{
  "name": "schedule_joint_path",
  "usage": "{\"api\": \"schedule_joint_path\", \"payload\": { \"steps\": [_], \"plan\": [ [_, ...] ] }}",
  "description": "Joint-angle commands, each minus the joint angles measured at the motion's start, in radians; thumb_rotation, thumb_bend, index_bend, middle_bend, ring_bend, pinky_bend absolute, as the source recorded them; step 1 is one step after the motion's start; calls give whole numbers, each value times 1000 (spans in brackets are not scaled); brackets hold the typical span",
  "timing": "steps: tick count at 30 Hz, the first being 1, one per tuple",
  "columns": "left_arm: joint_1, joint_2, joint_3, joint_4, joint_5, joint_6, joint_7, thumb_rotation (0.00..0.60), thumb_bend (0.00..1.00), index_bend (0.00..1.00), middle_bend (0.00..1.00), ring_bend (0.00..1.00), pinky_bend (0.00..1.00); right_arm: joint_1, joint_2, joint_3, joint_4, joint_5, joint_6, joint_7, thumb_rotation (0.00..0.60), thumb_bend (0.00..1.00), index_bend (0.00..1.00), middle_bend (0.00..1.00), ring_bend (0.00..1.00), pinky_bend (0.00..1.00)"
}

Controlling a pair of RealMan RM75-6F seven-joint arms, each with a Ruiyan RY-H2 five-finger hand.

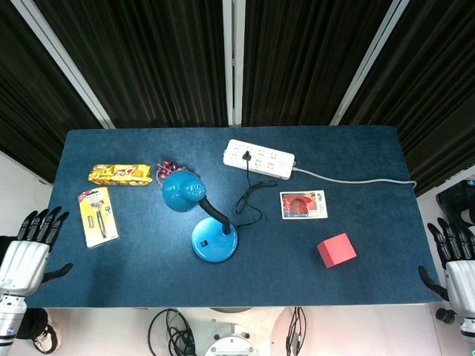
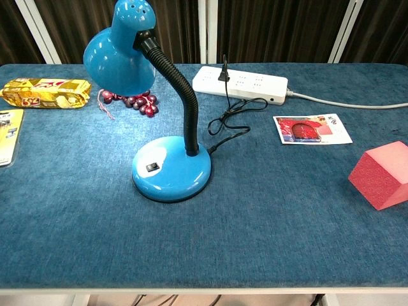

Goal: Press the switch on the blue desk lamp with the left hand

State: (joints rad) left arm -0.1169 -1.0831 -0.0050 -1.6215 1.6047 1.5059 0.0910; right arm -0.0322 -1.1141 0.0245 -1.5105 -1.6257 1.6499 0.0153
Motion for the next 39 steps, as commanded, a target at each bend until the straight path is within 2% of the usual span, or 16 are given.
{"api": "schedule_joint_path", "payload": {
  "steps": [1, 8, 11, 12, 13, 14, 15, 16, 17, 20, 25, 31, 34, 39],
  "plan": [
    [0, -1, 1, -1, 0, -2, 2, 600, 46, 17, 0, 0, 0, -1, 1, 0, 0, -2, 2, 0, 600, 225, 0, 0, 0, 0],
    [0, 0, 13, -14, 39, 8, 43, 600, 50, 17, 0, 0, 20, -1, 9, 0, -6, -11, 9, -1, 600, 225, 0, 0, 0, 0],
    [-2, 1, 26, -33, 84, 24, 18, 600, 59, 17, 21, 18, 141, -4, 12, 2, -10, -10, 18, 8, 600, 225, 0, 0, 0, 0],
    [-4, 2, 30, -38, 98, 26, 9, 600, 72, 19, 76, 88, 248, -5, 13, 3, -11, -9, 19, 9, 600, 225, 0, 0, 0, 0],
    [-8, 4, 37, -45, 111, 20, 2, 600, 111, 26, 228, 277, 452, -6, 14, 4, -11, -8, 20, 11, 600, 225, 0, 0, 0, 0],
    [-17, 10, 53, -58, 128, -4, -8, 600, 150, 33, 341, 411, 570, -6, 14, 4, -12, -7, 20, 10, 600, 225, 0, 0, 0, 0],
    [-25, 11, 63, -66, 141, -23, -13, 600, 223, 45, 496, 581, 710, -7, 14, 3, -13, -7, 20, 9, 600, 225, 0, 0, 0, 0],
    [-33, 7, 68, -68, 155, -35, -11, 600, 297, 60, 609, 685, 787, -8, 13, 1, -12, -9, 20, 8, 600, 225, 0, 0, 0, 0],
    [-44, -4, 75, -66, 175, -52, 1, 600, 348, 72, 663, 725, 820, -8, 11, -1, -11, -12, 19, 4, 600, 226, 0, 0, 0, 0],
    [-78, -37, 85, -69, 215, -105, 35, 600, 397, 90, 746, 789, 865, -7, 9, -5, -10, -14, 12, -2, 600, 225, 0, 0, 0, 0],
    [-159, -92, 76, -109, 215, -255, 111, 600, 398, 90, 755, 794, 866, -7, 9, -3, -15, -17, 16, 1, 600, 225, 0, 0, 0, 0],
    [-257, -166, 48, -150, 124, -466, 221, 600, 399, 85, 756, 794, 866, -14, 19, -2, -29, -20, 31, 0, 600, 225, 0, 0, 0, 0],
    [-284, -214, 33, -147, 73, -527, 296, 600, 399, 82, 756, 794, 866, -17, 26, 0, -33, -21, 40, 5, 600, 225, 0, 0, 0, 0],
    [-321, -269, 9, -144, -8, -587, 345, 600, 399, 73, 757, 794, 867, -20, 30, 2, -22, -5, 33, 25, 600, 226, 0, 0, 0, 0]
  ]
}}
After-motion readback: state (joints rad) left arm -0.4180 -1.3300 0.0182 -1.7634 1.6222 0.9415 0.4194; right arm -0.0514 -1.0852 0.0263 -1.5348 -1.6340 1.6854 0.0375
